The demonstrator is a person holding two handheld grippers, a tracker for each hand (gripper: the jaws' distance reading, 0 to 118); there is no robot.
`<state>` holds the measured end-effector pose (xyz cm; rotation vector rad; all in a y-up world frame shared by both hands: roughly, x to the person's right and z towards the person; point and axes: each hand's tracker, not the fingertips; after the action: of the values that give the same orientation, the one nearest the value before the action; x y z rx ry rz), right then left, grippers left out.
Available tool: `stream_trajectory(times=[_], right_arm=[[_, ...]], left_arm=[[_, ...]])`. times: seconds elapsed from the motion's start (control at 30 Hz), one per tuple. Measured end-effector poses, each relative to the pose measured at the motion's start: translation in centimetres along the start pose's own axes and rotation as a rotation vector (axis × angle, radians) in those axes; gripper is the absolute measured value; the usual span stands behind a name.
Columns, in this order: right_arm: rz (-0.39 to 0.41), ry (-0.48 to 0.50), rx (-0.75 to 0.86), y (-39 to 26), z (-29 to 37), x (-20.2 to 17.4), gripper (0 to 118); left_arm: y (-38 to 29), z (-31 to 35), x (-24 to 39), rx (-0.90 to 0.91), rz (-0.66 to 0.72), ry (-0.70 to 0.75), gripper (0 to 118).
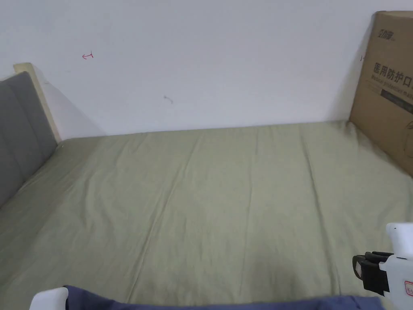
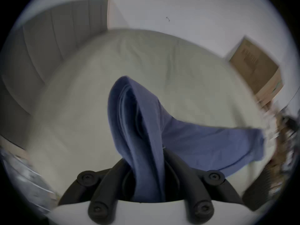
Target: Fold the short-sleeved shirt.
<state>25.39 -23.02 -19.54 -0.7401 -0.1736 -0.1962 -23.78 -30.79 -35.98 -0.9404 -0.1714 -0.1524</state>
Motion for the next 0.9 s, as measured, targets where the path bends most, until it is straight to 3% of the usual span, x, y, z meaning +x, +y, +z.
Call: stream_trajectory(times=[0.07,0.27,0.37,0.4,0.47,0.5,0.53,0.67,0.7,0.8,0.9], right_arm=[[-0.004,0.005,-0.002,-0.4,0.2,0.4,0],[-0.056,0.02,0.0,-1.2,0.9,1.9,0],[-0.071,0.026,0.0,-1.7,1.7,2.5,0],[-0.072,0.024,0.0,-1.9,1.9,2.6,0],[-0.07,0.019,-0.002,-2.2,2.3,2.9,0],[-0.07,0.017,-0.003,-2.4,2.5,3.0,0],[-0.069,0.015,-0.005,-2.5,2.6,3.1,0],[-0.07,0.002,-0.008,-2.8,2.7,3.8,0],[-0.073,0.0,-0.009,-2.8,2.5,4.0,0],[-0.092,0.004,-0.013,-2.7,1.6,4.3,0],[-0.1,0.013,-0.01,-2.4,1.1,4.1,0]], left_arm=[[0.2,0.8,1.4,0.007,-0.026,-0.02,4],[1.9,1.0,10.9,-0.027,0.081,-0.514,4],[2.1,-0.7,18.1,-0.121,-0.02,-0.601,10],[2.1,-1.3,20.1,-0.149,-0.032,-0.635,27],[1.9,-2.2,22.6,-0.194,-0.03,-0.697,94],[1.8,-2.6,23.3,-0.214,-0.016,-0.71,114],[2.0,-2.7,23.4,-0.207,-0.004,-0.697,118],[2.8,-1.6,21.3,-0.148,0.015,-0.646,114],[3.0,-1.1,20.3,-0.124,0.026,-0.586,104],[2.9,-0.4,18.0,-0.05,0.011,-0.597,0],[2.2,-1.3,17.8,-0.085,-0.011,-0.6,0]])
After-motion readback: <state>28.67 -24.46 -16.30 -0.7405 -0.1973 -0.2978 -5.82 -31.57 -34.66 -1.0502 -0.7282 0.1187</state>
